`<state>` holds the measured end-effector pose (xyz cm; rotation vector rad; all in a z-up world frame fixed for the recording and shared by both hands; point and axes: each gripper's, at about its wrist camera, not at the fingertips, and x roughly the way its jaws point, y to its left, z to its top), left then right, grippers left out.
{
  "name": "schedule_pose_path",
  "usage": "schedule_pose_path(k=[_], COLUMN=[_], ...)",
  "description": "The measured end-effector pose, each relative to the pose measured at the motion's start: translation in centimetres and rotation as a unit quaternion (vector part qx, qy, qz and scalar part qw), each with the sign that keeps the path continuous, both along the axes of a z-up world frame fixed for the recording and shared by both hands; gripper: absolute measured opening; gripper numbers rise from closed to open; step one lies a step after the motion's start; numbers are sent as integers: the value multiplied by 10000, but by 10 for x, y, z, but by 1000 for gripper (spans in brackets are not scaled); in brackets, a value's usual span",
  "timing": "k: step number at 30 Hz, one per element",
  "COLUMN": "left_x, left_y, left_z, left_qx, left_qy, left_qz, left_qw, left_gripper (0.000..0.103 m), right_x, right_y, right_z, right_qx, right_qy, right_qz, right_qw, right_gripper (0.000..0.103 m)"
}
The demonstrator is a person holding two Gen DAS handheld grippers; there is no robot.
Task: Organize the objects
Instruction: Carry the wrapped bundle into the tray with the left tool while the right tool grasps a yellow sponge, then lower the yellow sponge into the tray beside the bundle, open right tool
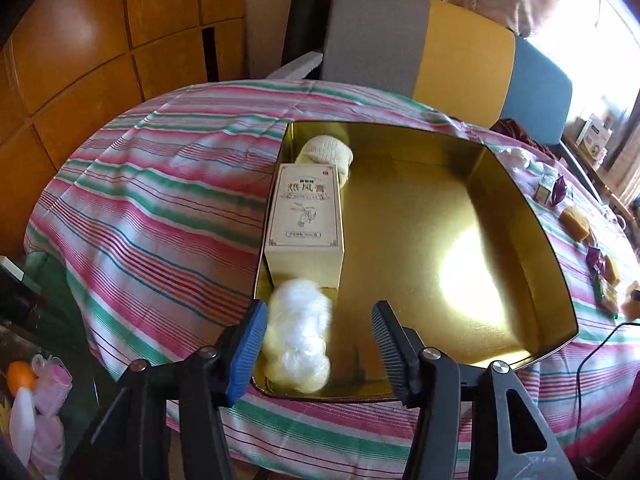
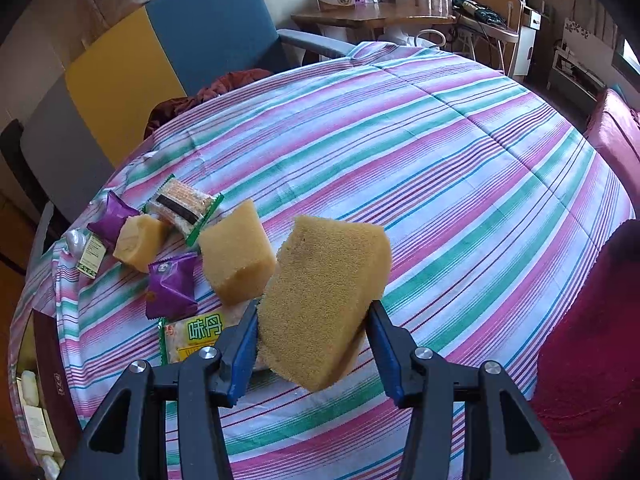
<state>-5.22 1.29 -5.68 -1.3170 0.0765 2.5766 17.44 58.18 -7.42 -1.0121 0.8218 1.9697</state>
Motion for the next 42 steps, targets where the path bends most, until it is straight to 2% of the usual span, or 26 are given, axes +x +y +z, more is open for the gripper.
schedule_pose_path(k=[6,9,13,16,22,26,29,35,42], left_x=[1,1,2,5,8,7,7,9,8], left_y=[-10,-16,-18,-19,-34,-47,-54,-65,-74], left_z=[18,25,28,30,33,31,28,22,15], left_qx=[226,340,437,455,538,583,601,667,717], left_qy=[235,348,358,391,436,417,391,341,256], left_qz=[174,265,271,293,481,663,739,859,984], left_qw=[9993,9985,9980,9978,9964,9952,9947,9935,9922], left_gripper=[57,61,61,61,61,61,61,62,63], right_x=[11,3,-34,-75,-148,-185,-209,-242,-252], right_y=[-15,-38,-88,-140,-249,-308,-343,-399,-436], right_z=[36,61,87,92,86,76,64,28,2], right_qx=[445,568,540,397,-48,-441,-647,-982,-1251], right_qy=[494,748,1011,1061,980,857,678,254,14], right_qz=[61,409,1408,2313,3805,4450,4774,5077,5341], right_qw=[9978,9947,9834,9663,9196,8903,8737,8555,8361], right_gripper=[52,52,52,52,52,52,52,52,55])
